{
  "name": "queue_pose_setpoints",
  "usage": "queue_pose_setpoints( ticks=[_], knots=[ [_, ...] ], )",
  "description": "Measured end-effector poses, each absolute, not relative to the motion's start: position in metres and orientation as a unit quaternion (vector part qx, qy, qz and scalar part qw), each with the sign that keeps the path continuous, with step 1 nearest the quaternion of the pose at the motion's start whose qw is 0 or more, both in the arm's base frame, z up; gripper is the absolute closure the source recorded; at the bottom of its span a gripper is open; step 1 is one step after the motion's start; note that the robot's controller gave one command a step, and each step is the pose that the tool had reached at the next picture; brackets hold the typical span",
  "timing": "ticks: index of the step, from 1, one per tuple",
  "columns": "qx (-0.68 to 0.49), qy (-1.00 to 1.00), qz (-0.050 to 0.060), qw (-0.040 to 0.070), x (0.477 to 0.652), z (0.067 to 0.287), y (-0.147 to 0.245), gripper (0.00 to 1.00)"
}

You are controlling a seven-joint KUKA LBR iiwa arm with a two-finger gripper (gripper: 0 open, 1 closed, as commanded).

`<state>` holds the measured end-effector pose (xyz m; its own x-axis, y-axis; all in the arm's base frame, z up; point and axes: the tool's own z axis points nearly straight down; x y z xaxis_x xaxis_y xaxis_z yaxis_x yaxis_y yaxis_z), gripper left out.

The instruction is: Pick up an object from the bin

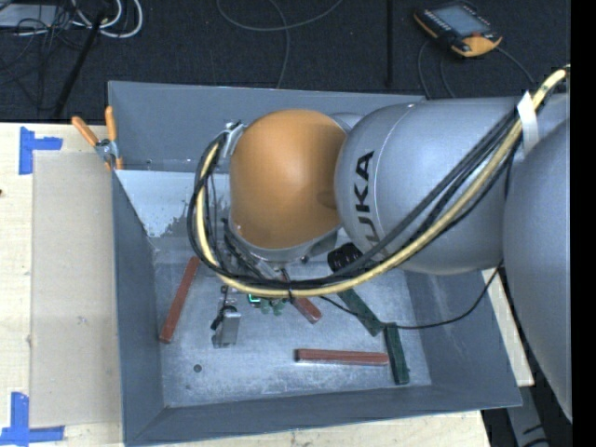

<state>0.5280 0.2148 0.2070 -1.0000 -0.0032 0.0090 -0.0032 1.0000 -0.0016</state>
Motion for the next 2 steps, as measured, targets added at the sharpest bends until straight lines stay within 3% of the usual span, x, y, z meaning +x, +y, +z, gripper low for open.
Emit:
queue_pose_setpoints(
  ticks=[1, 2],
  knots=[
    [-0.001, -1.0, 0.0, 0.001, 0.53, 0.211, 0.214, 0.0],
    [0.083, -0.997, -0.001, -0.005, 0.564, 0.168, 0.235, 0.0]
  ],
)
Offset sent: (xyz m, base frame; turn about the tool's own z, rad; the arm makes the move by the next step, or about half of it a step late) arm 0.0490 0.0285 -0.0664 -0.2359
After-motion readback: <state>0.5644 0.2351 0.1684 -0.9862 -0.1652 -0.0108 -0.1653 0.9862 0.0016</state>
